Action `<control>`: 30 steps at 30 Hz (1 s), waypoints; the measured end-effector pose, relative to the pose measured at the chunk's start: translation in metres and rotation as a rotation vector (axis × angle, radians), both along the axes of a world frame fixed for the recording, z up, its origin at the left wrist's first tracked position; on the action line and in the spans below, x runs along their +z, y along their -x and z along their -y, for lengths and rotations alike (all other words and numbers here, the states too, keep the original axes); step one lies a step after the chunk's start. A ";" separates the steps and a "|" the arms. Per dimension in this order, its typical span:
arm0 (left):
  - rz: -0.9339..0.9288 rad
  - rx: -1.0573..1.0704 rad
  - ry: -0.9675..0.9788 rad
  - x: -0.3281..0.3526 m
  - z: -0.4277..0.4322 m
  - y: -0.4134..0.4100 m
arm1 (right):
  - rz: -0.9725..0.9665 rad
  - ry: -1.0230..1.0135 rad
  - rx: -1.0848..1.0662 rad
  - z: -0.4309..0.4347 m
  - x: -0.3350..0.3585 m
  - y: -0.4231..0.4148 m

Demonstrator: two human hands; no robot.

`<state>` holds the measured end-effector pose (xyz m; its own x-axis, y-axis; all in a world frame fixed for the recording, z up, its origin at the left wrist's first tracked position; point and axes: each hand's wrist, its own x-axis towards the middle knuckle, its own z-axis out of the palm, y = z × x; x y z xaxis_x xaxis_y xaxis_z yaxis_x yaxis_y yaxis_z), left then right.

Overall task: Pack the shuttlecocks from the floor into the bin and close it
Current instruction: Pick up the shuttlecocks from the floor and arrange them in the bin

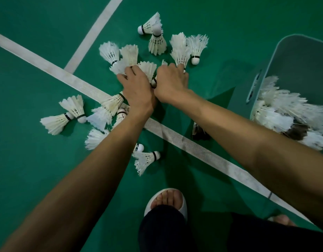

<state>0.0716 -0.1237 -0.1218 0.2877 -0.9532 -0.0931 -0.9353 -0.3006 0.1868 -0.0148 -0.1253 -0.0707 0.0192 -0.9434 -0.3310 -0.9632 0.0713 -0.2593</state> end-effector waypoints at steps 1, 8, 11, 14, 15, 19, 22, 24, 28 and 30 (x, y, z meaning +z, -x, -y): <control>-0.029 -0.005 0.000 0.000 -0.003 0.001 | 0.008 0.016 -0.022 -0.002 0.002 0.002; -0.313 -0.071 -0.010 0.005 -0.030 0.014 | 0.122 0.072 -0.059 -0.016 0.032 0.022; -0.275 -0.152 -0.144 0.011 -0.030 0.017 | -0.032 0.161 -0.022 -0.027 0.047 0.028; -0.250 -0.163 -0.217 0.016 -0.017 0.015 | 0.003 0.326 -0.032 -0.036 0.073 0.037; -0.249 -0.176 -0.206 0.017 -0.014 0.015 | 0.069 0.376 -0.064 -0.037 0.082 0.043; -0.394 -0.120 -0.043 0.028 -0.021 0.030 | 0.547 0.431 -0.369 -0.033 0.111 0.085; -0.678 0.023 0.177 0.068 -0.028 0.058 | 0.955 0.341 -0.718 -0.035 0.134 0.135; -0.861 0.066 0.306 0.101 -0.034 0.080 | 1.271 0.261 -0.933 -0.044 0.148 0.172; -0.976 -0.037 0.367 0.155 -0.050 0.130 | 1.294 0.284 -1.129 -0.073 0.155 0.238; -0.877 -0.147 0.358 0.166 -0.054 0.156 | 1.096 0.296 -1.162 -0.089 0.149 0.264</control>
<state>-0.0843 -0.0700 0.0447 0.1293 -0.9879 0.0852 -0.4430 0.0193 0.8963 -0.2786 -0.0367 0.0787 -0.6188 -0.6416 -0.4533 0.2170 0.4150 -0.8836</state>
